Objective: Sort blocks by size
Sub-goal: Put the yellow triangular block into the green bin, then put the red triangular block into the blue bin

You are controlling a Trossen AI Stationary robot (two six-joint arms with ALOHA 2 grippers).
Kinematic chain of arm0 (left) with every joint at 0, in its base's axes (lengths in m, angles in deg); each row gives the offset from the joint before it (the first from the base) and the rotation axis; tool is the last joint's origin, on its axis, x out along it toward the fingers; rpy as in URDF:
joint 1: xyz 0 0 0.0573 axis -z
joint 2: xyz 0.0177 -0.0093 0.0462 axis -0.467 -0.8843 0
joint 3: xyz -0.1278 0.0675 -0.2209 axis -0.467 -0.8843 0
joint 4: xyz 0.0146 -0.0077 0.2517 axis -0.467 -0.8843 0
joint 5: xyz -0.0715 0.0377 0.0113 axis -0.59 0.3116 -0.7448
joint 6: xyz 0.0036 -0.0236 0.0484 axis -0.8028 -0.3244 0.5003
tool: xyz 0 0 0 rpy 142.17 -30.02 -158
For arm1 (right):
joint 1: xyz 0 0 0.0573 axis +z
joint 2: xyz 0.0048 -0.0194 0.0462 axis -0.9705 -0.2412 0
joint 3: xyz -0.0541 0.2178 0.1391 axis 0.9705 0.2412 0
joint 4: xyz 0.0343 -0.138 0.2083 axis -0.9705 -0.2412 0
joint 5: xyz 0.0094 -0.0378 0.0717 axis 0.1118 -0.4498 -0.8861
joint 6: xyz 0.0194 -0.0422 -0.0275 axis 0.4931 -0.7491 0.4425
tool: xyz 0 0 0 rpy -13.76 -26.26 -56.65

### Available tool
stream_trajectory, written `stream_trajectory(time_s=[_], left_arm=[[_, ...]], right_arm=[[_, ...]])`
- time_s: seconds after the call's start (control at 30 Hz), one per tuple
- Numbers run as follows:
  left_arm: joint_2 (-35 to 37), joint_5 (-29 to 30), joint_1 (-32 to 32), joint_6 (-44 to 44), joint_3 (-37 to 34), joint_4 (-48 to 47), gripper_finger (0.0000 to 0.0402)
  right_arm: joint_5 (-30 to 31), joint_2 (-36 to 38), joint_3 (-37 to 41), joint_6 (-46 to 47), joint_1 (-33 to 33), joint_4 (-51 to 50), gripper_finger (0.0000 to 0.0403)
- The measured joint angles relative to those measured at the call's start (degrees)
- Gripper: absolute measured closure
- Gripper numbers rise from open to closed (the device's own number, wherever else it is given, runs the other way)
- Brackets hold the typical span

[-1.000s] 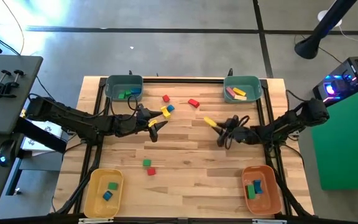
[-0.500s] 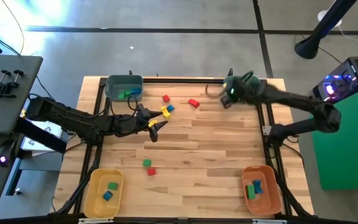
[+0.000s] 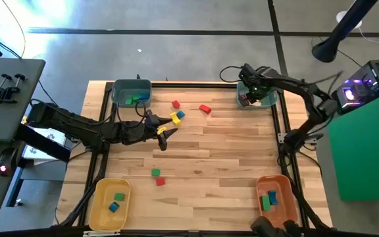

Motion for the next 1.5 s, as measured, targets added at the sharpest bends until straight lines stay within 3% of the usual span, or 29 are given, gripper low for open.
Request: stream_trajectory(time_s=[0.23, 0.4, 0.53, 0.77, 0.93, 1.1, 1.33, 1.5], left_arm=[[0.0, 0.0, 0.0, 0.0, 0.0, 0.0, 0.0172], [0.0, 0.0, 0.0, 0.0, 0.0, 0.0, 0.0172], [0.0, 0.0, 0.0, 0.0, 0.0, 0.0, 0.0172], [0.0, 0.0, 0.0, 0.0, 0.0, 0.0, 0.0172], [0.0, 0.0, 0.0, -0.4, 0.0, 0.2, 0.0172], [0.0, 0.0, 0.0, -1.0, 0.0, 0.3, 0.0172], [0.0, 0.1, 0.0, -1.5, 0.0, 1.7, 0.0172], [0.0, 0.1, 0.2, -1.8, 0.0, 1.8, 0.0172]], right_arm=[[0.1, -5.1, 0.0, -0.8, -0.6, 1.1, 0.0306], [0.2, -5.0, 0.0, -2.1, -0.6, 1.2, 0.0255], [0.8, -3.1, 0.0, -3.3, -0.6, 1.2, 0.0232], [8.0, 5.8, 0.0, -3.2, 1.3, 1.2, 0.0226], [10.7, 14.7, 0.0, 0.1, 8.8, 2.5, 0.0225], [13.4, 20.3, 0.0, 0.6, 21.7, 8.6, 0.0224], [13.7, 19.4, 1.1, -4.2, 38.7, 21.0, 0.0224], [11.6, 18.5, 9.9, -9.9, 46.0, 35.9, 0.0224]])
